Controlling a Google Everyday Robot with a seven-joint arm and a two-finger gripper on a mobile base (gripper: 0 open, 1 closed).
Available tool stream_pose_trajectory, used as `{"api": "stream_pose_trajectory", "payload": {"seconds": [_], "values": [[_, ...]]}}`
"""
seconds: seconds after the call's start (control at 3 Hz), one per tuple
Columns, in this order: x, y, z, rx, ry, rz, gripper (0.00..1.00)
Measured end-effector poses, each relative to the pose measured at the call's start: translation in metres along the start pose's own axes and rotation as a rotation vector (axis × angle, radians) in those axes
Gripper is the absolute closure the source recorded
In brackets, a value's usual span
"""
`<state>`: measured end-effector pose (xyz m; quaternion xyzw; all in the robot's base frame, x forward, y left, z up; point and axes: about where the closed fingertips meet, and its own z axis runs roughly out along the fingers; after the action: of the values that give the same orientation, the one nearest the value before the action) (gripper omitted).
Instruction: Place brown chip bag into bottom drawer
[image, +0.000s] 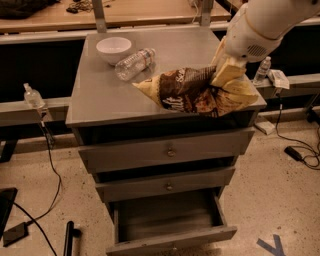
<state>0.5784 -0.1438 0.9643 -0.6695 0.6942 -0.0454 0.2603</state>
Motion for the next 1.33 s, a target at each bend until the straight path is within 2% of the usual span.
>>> {"api": "stream_pose_trajectory", "payload": {"seconds": [0.33, 0.67, 1.0, 1.33], "values": [[0.004, 0.022, -0.070, 0.023, -0.169, -0.048, 1.00], [-0.005, 0.023, -0.065, 0.013, -0.189, -0.045, 1.00], [0.003, 0.046, -0.050, -0.091, -0.206, -0.086, 1.00], [0.026, 0.091, -0.022, -0.208, -0.210, -0.075, 1.00]]}}
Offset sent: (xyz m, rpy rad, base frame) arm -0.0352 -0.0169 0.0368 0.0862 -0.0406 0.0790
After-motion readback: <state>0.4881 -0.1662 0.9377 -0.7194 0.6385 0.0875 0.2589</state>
